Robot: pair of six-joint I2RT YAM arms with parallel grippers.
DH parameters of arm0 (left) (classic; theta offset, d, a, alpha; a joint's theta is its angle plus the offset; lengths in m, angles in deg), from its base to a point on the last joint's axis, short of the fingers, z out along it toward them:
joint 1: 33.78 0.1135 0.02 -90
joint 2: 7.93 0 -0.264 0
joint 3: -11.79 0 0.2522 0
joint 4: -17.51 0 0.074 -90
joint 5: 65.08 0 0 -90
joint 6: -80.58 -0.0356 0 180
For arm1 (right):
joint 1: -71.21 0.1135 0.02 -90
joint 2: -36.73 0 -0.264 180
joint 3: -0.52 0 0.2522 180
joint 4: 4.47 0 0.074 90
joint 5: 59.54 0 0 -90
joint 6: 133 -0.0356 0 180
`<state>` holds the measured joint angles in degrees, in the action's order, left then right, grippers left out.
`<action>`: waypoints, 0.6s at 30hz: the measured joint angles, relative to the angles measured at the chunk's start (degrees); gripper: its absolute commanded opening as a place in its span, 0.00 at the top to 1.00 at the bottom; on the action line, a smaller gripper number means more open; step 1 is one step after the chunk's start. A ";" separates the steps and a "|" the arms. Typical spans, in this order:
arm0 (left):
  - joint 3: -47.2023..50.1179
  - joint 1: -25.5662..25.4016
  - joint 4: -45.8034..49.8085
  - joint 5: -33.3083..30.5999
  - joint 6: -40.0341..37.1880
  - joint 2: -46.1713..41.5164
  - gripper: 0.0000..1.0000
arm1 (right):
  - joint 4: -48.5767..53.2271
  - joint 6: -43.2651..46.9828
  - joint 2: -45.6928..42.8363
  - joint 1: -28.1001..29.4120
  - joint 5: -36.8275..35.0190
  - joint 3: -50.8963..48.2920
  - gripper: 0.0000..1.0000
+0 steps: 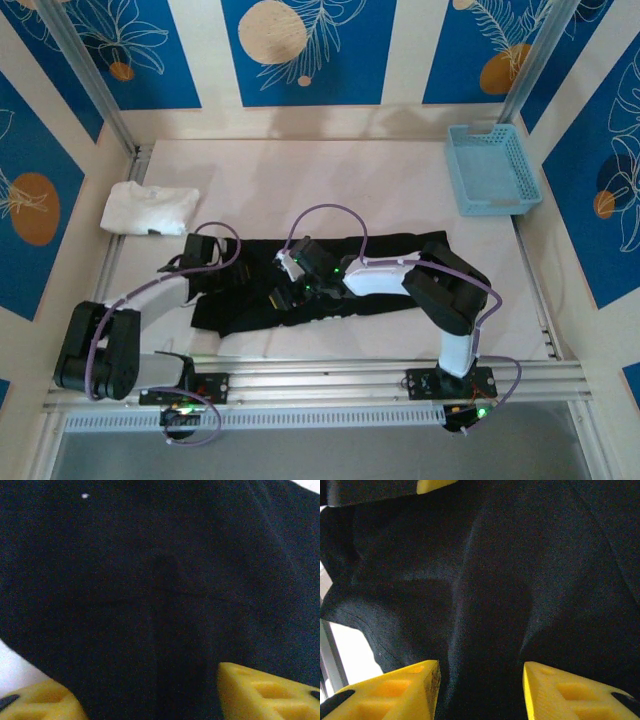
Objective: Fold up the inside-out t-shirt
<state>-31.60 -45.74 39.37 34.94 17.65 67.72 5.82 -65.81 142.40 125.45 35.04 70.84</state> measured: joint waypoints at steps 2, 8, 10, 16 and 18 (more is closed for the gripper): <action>0.00 -0.09 -0.57 0.24 -0.31 0.94 0.69 | 0.00 -0.15 0.04 0.00 0.00 0.00 0.53; 0.00 -0.24 -3.02 1.38 -0.28 2.32 1.00 | 0.00 -0.37 0.04 0.00 -0.02 -0.07 0.53; 0.00 -0.28 -3.43 1.36 -0.42 2.32 1.00 | 0.02 -0.39 0.04 0.00 -0.04 -0.07 0.52; 0.02 -0.04 -2.67 1.29 -0.22 -0.22 1.00 | 0.02 -0.20 -1.92 -0.50 -1.57 -1.42 0.43; -0.17 0.11 -1.53 1.01 -0.22 -2.91 1.00 | -0.39 0.00 -4.22 -1.25 -2.40 -3.15 0.35</action>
<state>-31.77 -45.63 37.84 35.95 17.43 64.82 5.43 -65.81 138.18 124.21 32.64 67.69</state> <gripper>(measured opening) 0.056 0.593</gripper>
